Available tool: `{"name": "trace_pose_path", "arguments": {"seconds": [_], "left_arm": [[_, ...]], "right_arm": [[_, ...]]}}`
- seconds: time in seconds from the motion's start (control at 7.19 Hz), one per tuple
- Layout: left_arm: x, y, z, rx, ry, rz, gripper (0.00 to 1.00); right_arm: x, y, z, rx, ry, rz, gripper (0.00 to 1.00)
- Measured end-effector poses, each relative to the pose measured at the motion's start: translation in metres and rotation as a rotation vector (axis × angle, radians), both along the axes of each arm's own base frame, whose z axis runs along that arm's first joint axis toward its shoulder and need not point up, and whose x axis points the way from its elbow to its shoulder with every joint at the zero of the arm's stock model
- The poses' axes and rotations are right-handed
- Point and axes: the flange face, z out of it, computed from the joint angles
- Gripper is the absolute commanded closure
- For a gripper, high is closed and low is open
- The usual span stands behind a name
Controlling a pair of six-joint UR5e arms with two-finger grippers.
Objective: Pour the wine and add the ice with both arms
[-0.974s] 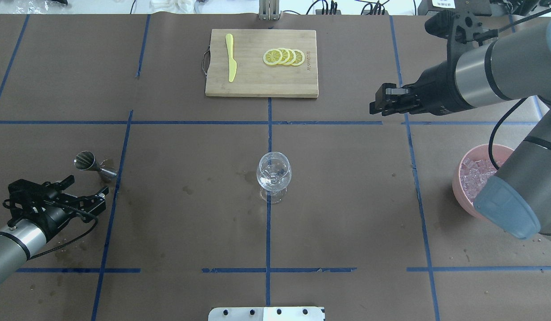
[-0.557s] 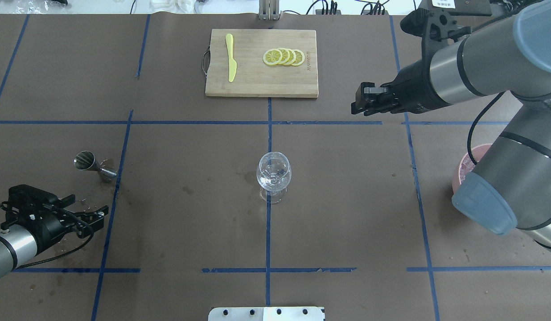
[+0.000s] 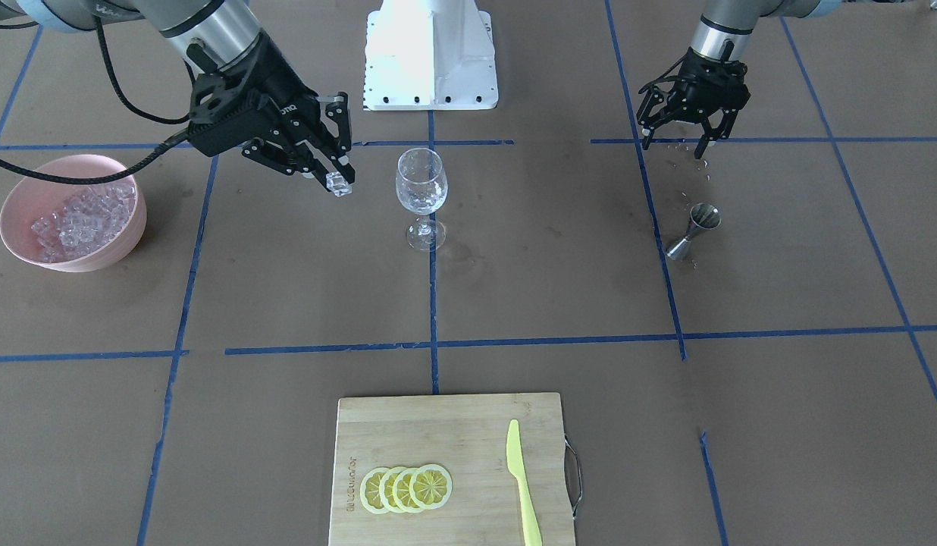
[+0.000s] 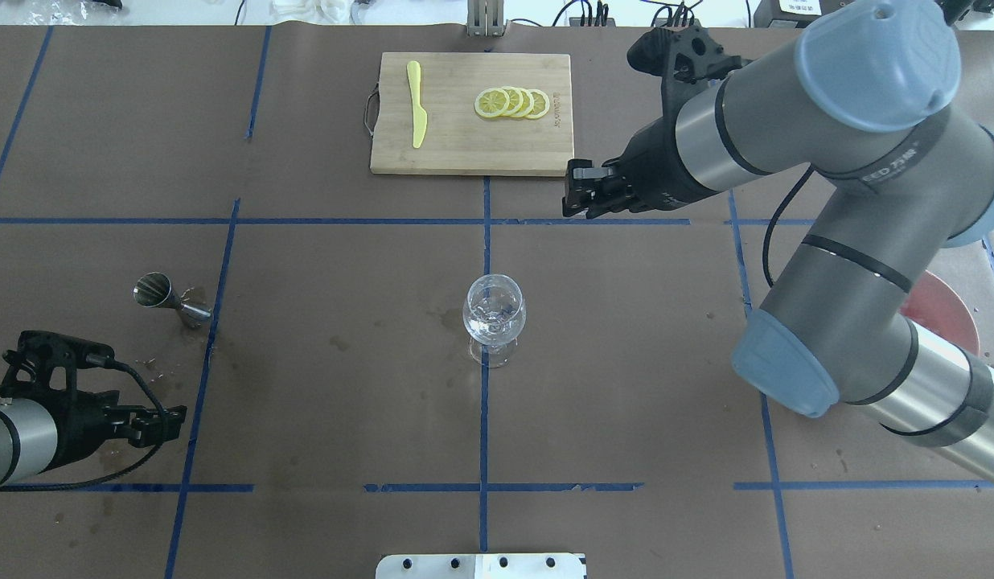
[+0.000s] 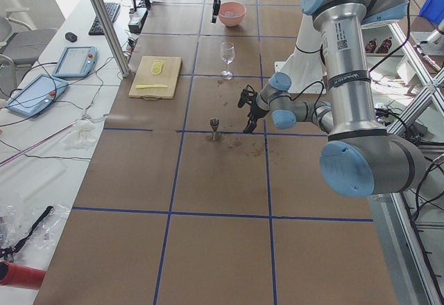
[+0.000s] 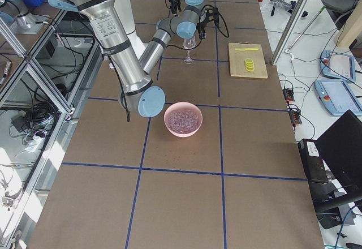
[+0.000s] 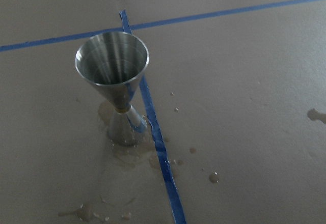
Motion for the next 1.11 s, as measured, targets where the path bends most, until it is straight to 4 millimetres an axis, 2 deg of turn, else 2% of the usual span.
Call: {"name": "trace_pose_path", "arguments": {"seconds": [0.42, 0.7, 0.97, 1.11], "left_arm": [[-0.041, -0.029, -0.022, -0.04, -0.017, 0.036, 0.0], [-0.069, -0.052, -0.031, -0.028, 0.005, 0.054, 0.0], [-0.093, -0.075, -0.043, -0.005, -0.004, 0.05, 0.0], [-0.099, -0.087, -0.056, 0.004, -0.015, 0.041, 0.0]], "right_arm": [[-0.055, 0.015, -0.027, -0.002, 0.019, -0.059, 1.0], [-0.073, 0.032, -0.035, -0.022, 0.047, -0.098, 1.0], [-0.083, 0.042, -0.037, -0.041, 0.072, -0.123, 1.0], [-0.086, 0.044, -0.036, -0.052, 0.085, -0.131, 0.75]]}}
